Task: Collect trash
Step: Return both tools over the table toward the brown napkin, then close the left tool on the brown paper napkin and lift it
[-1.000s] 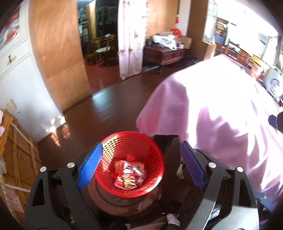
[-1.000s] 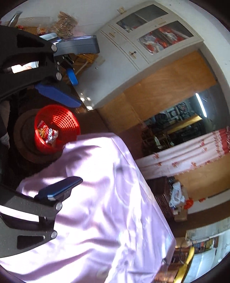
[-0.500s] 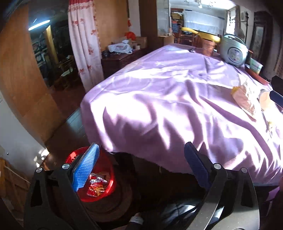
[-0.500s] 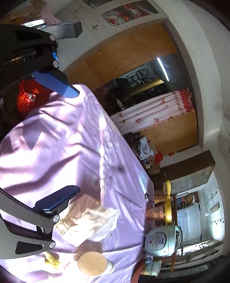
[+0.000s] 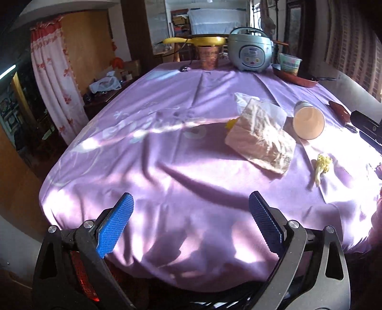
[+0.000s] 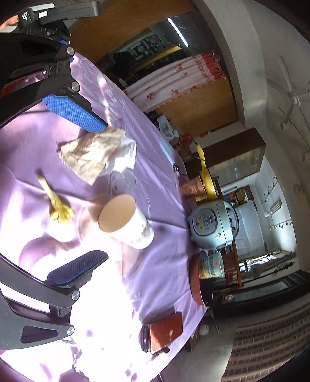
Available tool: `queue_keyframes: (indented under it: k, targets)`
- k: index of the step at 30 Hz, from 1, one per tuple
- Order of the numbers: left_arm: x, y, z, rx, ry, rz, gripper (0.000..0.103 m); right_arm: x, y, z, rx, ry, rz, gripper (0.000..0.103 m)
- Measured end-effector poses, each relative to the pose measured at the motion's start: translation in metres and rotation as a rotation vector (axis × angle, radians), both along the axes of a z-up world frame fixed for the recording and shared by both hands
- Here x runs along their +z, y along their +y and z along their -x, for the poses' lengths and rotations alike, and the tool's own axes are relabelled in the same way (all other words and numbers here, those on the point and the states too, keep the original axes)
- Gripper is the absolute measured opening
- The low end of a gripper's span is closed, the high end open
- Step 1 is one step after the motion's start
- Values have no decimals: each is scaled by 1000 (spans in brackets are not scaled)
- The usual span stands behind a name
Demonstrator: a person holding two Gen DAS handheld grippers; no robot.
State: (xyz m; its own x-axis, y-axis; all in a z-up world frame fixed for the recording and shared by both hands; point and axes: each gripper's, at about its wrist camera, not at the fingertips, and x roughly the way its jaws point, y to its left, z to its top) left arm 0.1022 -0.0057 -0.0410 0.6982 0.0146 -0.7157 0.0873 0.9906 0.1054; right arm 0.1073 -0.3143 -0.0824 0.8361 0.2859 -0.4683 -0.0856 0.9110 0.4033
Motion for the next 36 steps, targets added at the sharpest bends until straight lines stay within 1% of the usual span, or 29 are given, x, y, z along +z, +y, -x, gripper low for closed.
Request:
queue_keyframes:
  k: [4,9,15,18,20,23,25,28,30,33,36]
  targets:
    - [-3,-41,-24,-85,20,0,93,-8,-20,-6,-62,9,46,97]
    - [-14,-87,-46,-170,35,-55,93,-18,-31,-15,-76,23,59,97]
    - [-23,-119,-75,-192,57,-70,94,-21,-40,-13,-61,31,7,97]
    - [-28,-132,-89,-187,57,-112,94,-23,-46,-13,-47,37,-45,97]
    - [-34,-135,-97,-175,82,-139,94,-23,-49,-13,-48,40,-70,98]
    - [-41,-128,-104,-148,115,-149,94,-25,-52,-13,-42,39,-94,98]
    - [-41,-116,-104,-118,114,-163,94,-25,-52,-13,-35,39,-97,97]
    - [-37,-87,-100,-60,91,-202,94,-24,-51,-12,-29,36,-94,97]
    - [-34,-60,-94,-6,85,-209,93,-23,-51,-10,-27,29,-94,97]
    - [-28,-19,-82,76,82,-197,93,-22,-51,-9,-26,24,-98,97]
    - [-22,10,-71,120,86,-130,93,-22,-50,-9,-21,23,-100,97]
